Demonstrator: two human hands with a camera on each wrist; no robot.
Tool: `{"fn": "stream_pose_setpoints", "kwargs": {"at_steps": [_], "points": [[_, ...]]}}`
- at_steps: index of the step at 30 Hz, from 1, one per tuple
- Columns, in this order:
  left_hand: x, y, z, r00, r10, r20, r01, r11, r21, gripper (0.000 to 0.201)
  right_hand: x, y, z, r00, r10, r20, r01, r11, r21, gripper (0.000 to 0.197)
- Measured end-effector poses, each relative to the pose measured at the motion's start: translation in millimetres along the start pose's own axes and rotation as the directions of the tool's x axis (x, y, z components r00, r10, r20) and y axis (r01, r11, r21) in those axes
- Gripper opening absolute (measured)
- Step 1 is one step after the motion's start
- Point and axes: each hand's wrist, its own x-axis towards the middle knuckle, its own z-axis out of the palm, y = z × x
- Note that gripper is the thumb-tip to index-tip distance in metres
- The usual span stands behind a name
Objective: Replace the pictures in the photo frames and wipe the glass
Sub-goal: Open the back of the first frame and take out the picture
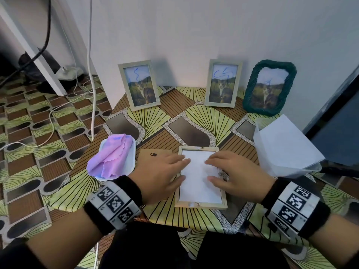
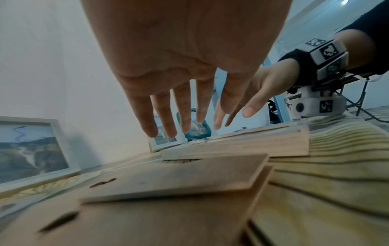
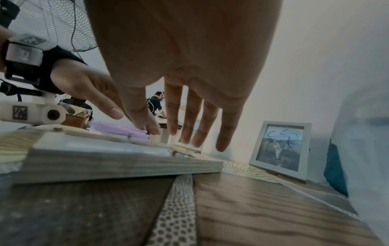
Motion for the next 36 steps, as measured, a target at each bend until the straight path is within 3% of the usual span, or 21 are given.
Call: {"fn": "stream_pose_setpoints", "kwargs": {"at_steps": [7, 13, 19, 24, 36], "points": [[41, 1, -1, 0.993, -0.094, 0.067, 0.08, 0.978, 0.194, 0.043, 24, 8, 2, 0.994, 0.062, 0.088, -0.056, 0.996, -0.076, 0.057], [52, 4, -5, 0.984, -0.099, 0.149, 0.063, 0.97, 0.234, 0.062, 35, 10, 3, 0.987, 0.086, 0.136, -0.072, 0.992, -0.103, 0.071], [57, 0, -8, 0.969, -0.13, 0.212, 0.107, 0.987, 0.119, 0.069, 38, 14, 2, 0.98, 0.13, 0.148, -0.126, 0.991, -0.034, 0.084], [63, -3, -12, 0.958, -0.171, 0.228, 0.182, 0.983, -0.027, 0.056, 47, 17, 0, 0.97, 0.164, 0.177, -0.173, 0.984, 0.037, 0.081], [71, -6, -8, 0.95, -0.226, 0.216, 0.244, 0.968, -0.059, 0.045, 59, 12, -4, 0.944, 0.259, 0.206, -0.271, 0.962, 0.032, 0.083]]}}
